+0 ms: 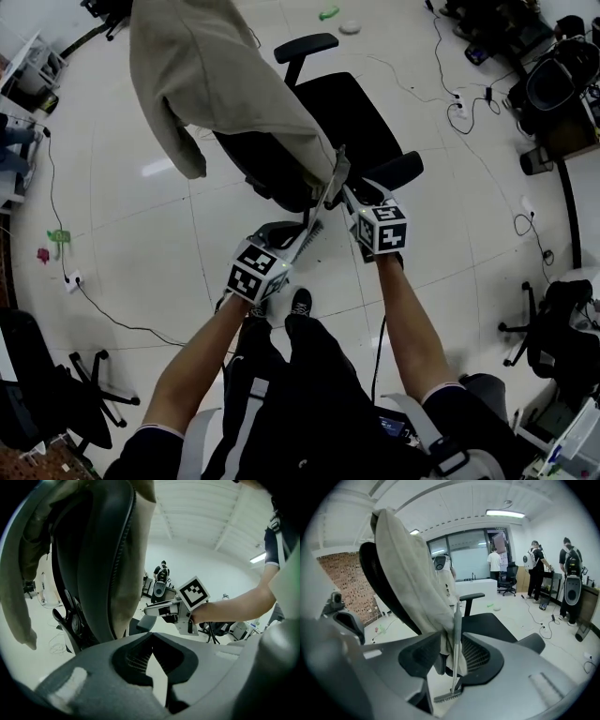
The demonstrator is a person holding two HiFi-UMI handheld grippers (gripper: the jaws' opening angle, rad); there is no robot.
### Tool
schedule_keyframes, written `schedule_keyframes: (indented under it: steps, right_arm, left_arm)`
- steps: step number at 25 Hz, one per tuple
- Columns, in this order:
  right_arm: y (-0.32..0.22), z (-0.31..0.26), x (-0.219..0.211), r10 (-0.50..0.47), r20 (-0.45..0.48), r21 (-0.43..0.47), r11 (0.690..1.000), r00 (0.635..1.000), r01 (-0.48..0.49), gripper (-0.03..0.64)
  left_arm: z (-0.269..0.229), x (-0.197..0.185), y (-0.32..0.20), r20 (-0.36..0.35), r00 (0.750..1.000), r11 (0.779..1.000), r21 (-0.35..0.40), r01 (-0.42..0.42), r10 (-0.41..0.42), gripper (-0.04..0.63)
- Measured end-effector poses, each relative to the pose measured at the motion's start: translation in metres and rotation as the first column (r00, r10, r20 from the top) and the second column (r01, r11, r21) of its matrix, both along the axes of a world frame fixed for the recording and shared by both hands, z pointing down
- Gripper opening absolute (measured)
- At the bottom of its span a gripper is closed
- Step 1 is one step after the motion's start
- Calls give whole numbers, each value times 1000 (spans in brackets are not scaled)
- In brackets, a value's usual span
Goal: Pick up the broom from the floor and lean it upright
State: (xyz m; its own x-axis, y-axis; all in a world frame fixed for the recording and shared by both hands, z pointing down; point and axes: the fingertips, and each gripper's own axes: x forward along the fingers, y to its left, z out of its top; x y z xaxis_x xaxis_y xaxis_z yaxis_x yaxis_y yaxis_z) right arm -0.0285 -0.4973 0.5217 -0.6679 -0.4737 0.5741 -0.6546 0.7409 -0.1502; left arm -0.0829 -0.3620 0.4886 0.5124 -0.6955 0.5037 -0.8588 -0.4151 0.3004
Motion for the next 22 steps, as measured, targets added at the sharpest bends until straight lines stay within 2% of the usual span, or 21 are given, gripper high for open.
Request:
schedule_keyframes:
  steps: [6, 9, 12, 17, 22]
  right_arm:
    - [50, -54, 16, 83, 58, 58, 995, 995, -87, 56]
    - [74, -78, 22, 111, 107, 74, 990, 988, -120, 8]
    - [99, -104, 21, 115, 155, 92, 987, 981, -130, 3]
    - [125, -148, 21, 114, 223, 166, 974, 968, -153, 3]
    - [139, -193, 14, 90, 292, 248, 954, 952, -166, 2]
  left_arm:
    - [-33, 11, 4, -60, 997, 998, 40, -55, 58, 0]
    - [-46, 19, 10, -44, 995, 995, 51, -86, 88, 0]
    - [-63, 24, 20, -15, 992, 989, 74, -125, 127, 0]
    - [-95, 28, 23, -46, 988, 984, 116, -138, 144, 0]
    - [-134, 25, 19, -69, 984, 967, 206, -149, 166, 0]
